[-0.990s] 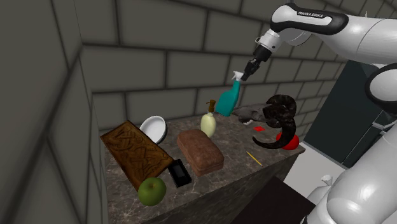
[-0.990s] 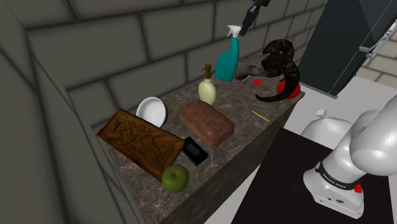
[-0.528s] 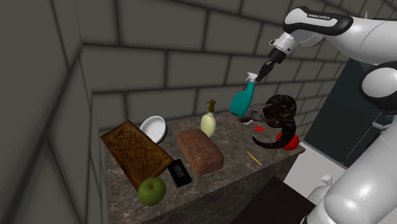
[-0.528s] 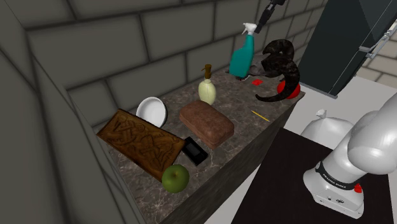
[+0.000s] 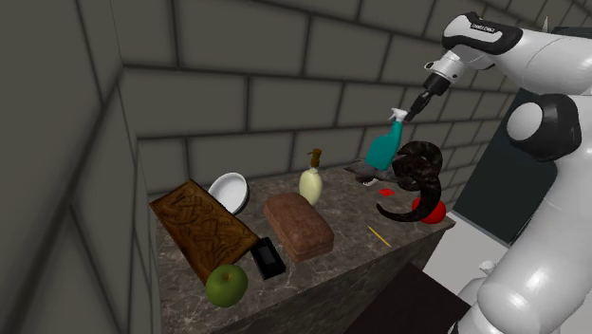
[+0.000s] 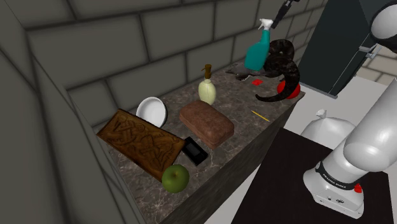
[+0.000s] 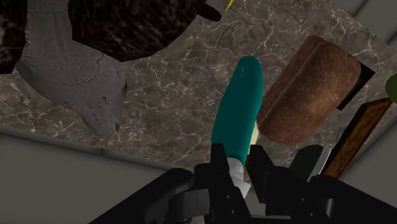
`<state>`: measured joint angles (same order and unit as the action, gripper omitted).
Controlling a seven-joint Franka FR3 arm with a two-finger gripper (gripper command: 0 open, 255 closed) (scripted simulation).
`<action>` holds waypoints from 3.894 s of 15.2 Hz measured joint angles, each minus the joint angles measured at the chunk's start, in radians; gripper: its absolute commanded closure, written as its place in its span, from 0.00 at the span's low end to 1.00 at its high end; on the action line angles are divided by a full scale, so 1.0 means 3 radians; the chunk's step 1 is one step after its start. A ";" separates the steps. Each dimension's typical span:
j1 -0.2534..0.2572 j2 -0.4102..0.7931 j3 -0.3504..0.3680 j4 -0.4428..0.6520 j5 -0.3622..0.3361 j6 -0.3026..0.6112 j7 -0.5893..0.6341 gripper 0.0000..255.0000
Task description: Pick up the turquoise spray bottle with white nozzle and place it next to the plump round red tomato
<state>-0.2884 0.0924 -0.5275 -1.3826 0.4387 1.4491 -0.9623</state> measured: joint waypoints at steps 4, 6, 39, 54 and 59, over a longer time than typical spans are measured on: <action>-0.0319 0.0368 -0.0166 0.0466 0.0214 -0.0307 -0.0328 1.00; -0.0452 0.0515 -0.0209 0.0601 0.0299 -0.0377 -0.0458 1.00; -0.0198 0.0227 -0.0164 -0.1070 0.0348 0.1060 -0.0942 1.00; 0.0267 0.0066 -0.0399 -0.1860 0.1211 0.1990 -0.0989 0.00; 0.0607 -0.0348 -0.0198 -0.2608 0.0848 0.3565 -0.0483 0.00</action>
<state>-0.1064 -0.0119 -0.5869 -2.1650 0.6930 2.5186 -1.1072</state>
